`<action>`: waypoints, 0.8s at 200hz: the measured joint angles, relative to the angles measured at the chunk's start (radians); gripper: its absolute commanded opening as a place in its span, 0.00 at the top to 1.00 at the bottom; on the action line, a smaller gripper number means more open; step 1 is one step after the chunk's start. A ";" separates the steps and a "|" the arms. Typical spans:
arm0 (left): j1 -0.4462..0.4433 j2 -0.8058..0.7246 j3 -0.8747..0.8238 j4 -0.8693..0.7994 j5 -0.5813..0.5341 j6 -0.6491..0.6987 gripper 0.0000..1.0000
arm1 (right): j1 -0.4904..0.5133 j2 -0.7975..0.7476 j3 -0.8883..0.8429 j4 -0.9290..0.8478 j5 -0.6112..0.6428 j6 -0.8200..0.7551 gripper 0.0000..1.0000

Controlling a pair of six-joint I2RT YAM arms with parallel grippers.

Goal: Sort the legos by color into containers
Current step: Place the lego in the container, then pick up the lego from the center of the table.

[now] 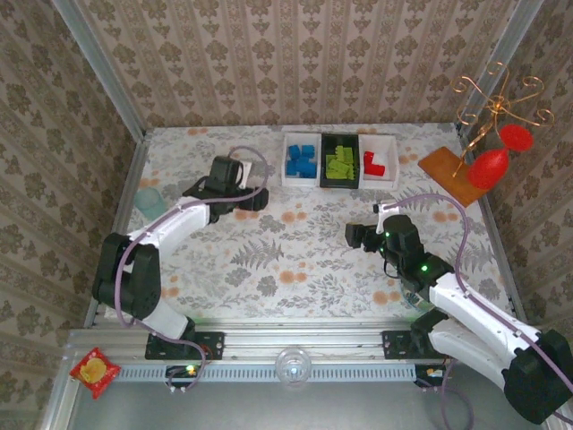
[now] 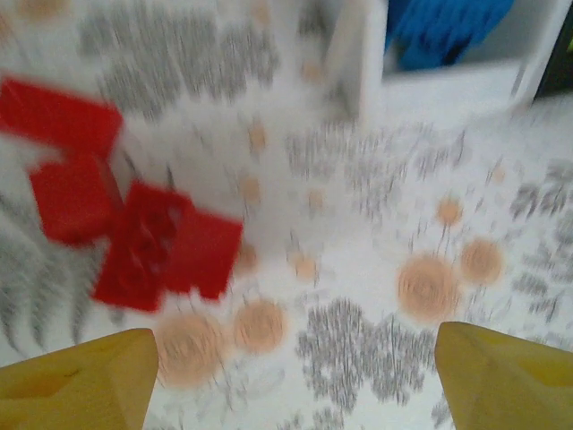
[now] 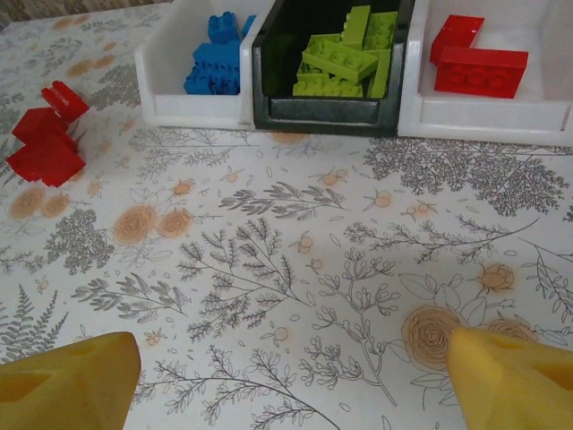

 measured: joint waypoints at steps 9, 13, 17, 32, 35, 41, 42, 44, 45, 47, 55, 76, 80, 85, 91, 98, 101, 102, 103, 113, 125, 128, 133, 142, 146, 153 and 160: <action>-0.005 0.007 -0.033 0.002 0.013 -0.014 0.21 | 0.000 0.017 0.000 0.006 0.002 -0.001 0.10; -0.005 0.010 -0.041 0.002 0.018 -0.018 0.21 | 0.000 0.023 0.000 0.007 0.003 -0.001 0.10; -0.005 0.018 -0.045 0.000 0.025 -0.024 0.22 | 0.000 0.029 -0.001 0.008 0.004 -0.001 0.09; 0.003 0.052 -0.046 0.017 0.040 -0.035 0.23 | 0.000 0.036 -0.010 0.014 0.004 0.000 0.10; 0.007 0.060 -0.046 0.022 0.040 -0.037 0.23 | 0.000 0.036 -0.013 0.016 0.005 0.000 0.10; 0.014 0.077 -0.043 0.029 0.039 -0.042 0.23 | 0.001 0.036 -0.016 0.017 0.005 0.000 0.09; 0.015 0.080 -0.043 0.029 0.039 -0.043 0.23 | 0.001 0.036 -0.017 0.017 0.005 0.000 0.09; 0.018 0.086 -0.042 0.031 0.039 -0.043 0.23 | 0.001 0.036 -0.017 0.017 0.006 0.000 0.09; 0.018 0.087 -0.042 0.032 0.039 -0.044 0.23 | 0.002 0.036 -0.018 0.018 0.006 0.000 0.09; 0.020 0.094 -0.040 0.034 0.039 -0.045 0.23 | 0.002 0.036 -0.018 0.018 0.007 0.000 0.09; 0.027 0.116 -0.036 0.039 0.035 -0.048 0.23 | 0.002 0.034 -0.019 0.018 0.009 -0.001 0.09; 0.040 0.171 -0.016 0.046 0.031 -0.051 0.23 | 0.002 0.011 -0.024 0.018 0.023 -0.002 0.09; 0.042 0.180 -0.010 0.047 0.032 -0.051 0.23 | 0.002 0.004 -0.026 0.018 0.025 -0.003 0.09; 0.043 0.192 -0.001 0.047 0.032 -0.051 0.23 | 0.002 -0.005 -0.029 0.018 0.028 -0.004 0.09; 0.046 0.207 0.011 0.048 0.032 -0.051 0.23 | 0.002 -0.013 -0.032 0.018 0.031 -0.004 0.09; 0.048 0.224 0.024 0.051 0.034 -0.051 0.23 | 0.002 -0.022 -0.034 0.018 0.034 -0.004 0.09; 0.049 0.230 0.030 0.054 0.034 -0.051 0.23 | 0.002 -0.025 -0.034 0.018 0.035 -0.004 0.09; 0.050 0.232 0.031 0.054 0.034 -0.051 0.23 | 0.002 -0.026 -0.034 0.018 0.035 -0.004 0.09; 0.050 0.235 0.034 0.054 0.034 -0.051 0.23 | 0.002 -0.027 -0.034 0.018 0.035 -0.005 0.09; 0.055 0.255 0.052 0.058 0.035 -0.051 0.23 | 0.002 -0.034 -0.034 0.018 0.039 -0.005 0.09; 0.061 0.275 0.072 0.064 0.035 -0.051 0.23 | 0.002 -0.043 -0.035 0.018 0.042 -0.007 0.09; 0.063 0.278 0.077 0.066 0.035 -0.051 0.23 | 0.002 -0.045 -0.035 0.018 0.042 -0.008 0.09; 0.066 0.285 0.085 0.069 0.035 -0.051 0.23 | 0.002 -0.048 -0.035 0.018 0.042 -0.008 0.09; 0.073 0.297 0.096 0.075 0.032 -0.051 0.22 | 0.002 -0.054 -0.039 0.018 0.043 -0.008 0.09; 0.075 0.301 0.100 0.077 0.031 -0.051 0.21 | 0.002 -0.056 -0.040 0.018 0.043 -0.008 0.09; 0.077 0.307 0.106 0.079 0.027 -0.051 0.21 | 0.001 -0.058 -0.042 0.017 0.045 -0.008 0.09; 0.081 0.313 0.114 0.080 0.024 -0.051 0.21 | 0.001 -0.058 -0.044 0.017 0.046 -0.008 0.09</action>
